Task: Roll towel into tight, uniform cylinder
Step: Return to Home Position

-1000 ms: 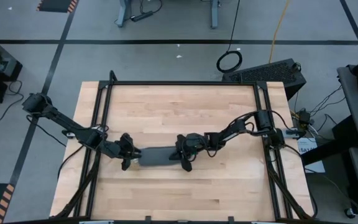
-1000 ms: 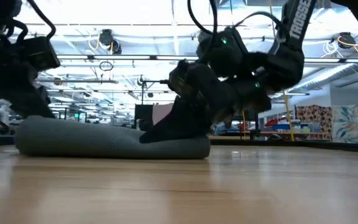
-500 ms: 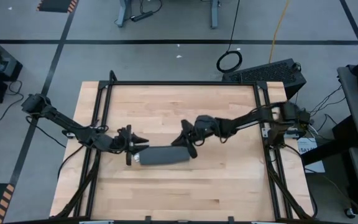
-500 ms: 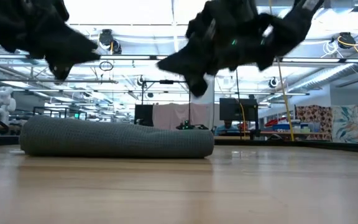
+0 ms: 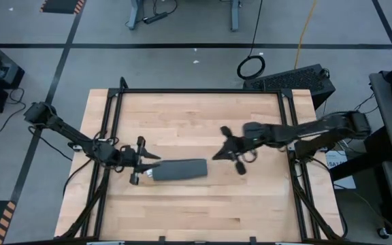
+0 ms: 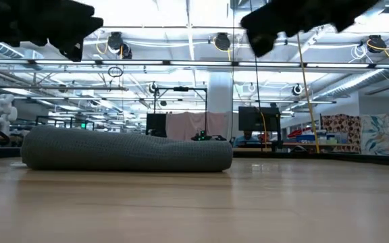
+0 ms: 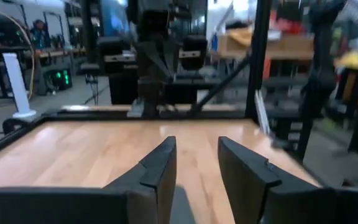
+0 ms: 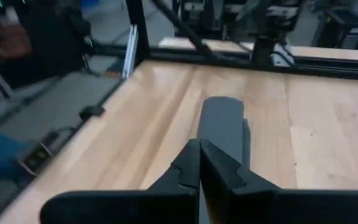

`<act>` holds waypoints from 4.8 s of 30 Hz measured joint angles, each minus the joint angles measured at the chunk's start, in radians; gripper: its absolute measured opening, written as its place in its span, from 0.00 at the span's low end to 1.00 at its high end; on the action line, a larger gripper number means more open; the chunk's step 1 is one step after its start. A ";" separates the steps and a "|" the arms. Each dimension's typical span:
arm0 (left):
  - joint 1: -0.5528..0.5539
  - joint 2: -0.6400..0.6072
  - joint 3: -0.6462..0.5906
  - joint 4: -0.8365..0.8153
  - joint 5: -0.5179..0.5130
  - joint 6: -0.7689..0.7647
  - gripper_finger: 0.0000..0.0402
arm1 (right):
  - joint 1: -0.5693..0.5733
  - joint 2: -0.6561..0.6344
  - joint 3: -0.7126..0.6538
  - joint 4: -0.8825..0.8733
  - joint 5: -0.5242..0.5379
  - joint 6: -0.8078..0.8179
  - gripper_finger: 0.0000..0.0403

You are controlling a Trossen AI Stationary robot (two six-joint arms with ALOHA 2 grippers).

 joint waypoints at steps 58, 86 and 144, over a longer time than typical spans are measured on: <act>0.257 -0.349 -0.135 -0.124 0.240 -0.006 0.00 | -0.068 -0.800 -0.746 0.324 0.047 0.098 0.00; 0.257 -0.879 -0.135 -0.752 0.222 -0.061 0.00 | -0.067 -1.284 -0.744 -0.152 0.162 0.144 0.00; 0.330 -0.871 -0.135 -0.761 0.184 -0.033 0.05 | -0.067 -1.284 -0.745 -0.159 0.256 0.052 0.00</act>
